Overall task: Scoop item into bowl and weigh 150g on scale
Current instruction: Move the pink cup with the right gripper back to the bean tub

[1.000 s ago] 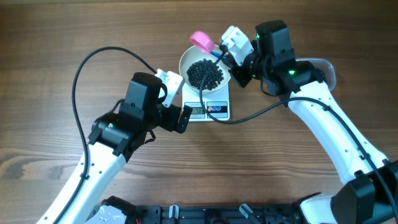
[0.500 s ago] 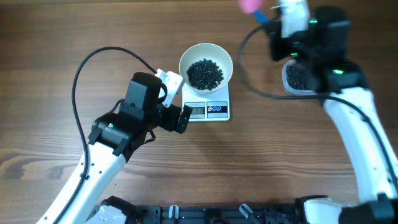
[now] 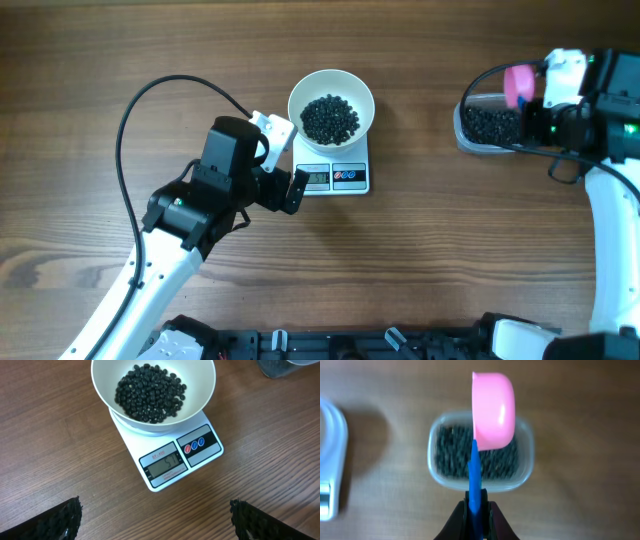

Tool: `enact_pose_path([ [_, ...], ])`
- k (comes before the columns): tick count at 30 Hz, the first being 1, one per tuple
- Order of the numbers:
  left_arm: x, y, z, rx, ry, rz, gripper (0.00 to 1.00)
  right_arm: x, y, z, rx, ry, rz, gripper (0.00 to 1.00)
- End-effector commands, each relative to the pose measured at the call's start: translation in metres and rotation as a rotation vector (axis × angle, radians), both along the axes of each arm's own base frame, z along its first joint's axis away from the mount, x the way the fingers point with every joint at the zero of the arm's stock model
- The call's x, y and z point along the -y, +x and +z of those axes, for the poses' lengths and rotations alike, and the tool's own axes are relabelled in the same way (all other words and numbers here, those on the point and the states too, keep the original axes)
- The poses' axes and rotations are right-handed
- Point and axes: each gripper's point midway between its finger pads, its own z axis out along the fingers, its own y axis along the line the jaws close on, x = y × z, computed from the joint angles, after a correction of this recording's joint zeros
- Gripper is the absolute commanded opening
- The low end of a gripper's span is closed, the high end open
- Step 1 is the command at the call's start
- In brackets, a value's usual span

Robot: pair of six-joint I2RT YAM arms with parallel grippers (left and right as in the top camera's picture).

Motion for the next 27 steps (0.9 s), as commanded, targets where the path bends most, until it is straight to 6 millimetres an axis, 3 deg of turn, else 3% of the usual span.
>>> enact_pose_path([
  [1,0.0,0.004,0.006,0.02,0.004,-0.01,1.0,0.001,-0.01,-0.032,-0.148,-0.046,0.095,0.04],
  [3,0.0,0.004,0.006,0.02,0.004,-0.01,1.0,0.009,-0.013,-0.047,-0.213,-0.076,0.082,0.04],
  [6,0.0,0.004,0.006,0.02,0.003,-0.009,1.0,0.014,-0.009,-0.054,-0.228,-0.095,0.072,0.04],
  [18,0.0,0.004,0.006,0.02,0.004,-0.01,1.0,0.03,0.01,-0.07,-0.232,-0.168,0.063,0.04],
  [27,0.0,0.004,0.006,0.02,0.004,-0.01,1.0,0.023,0.014,-0.093,-0.278,-0.119,0.086,0.04],
])
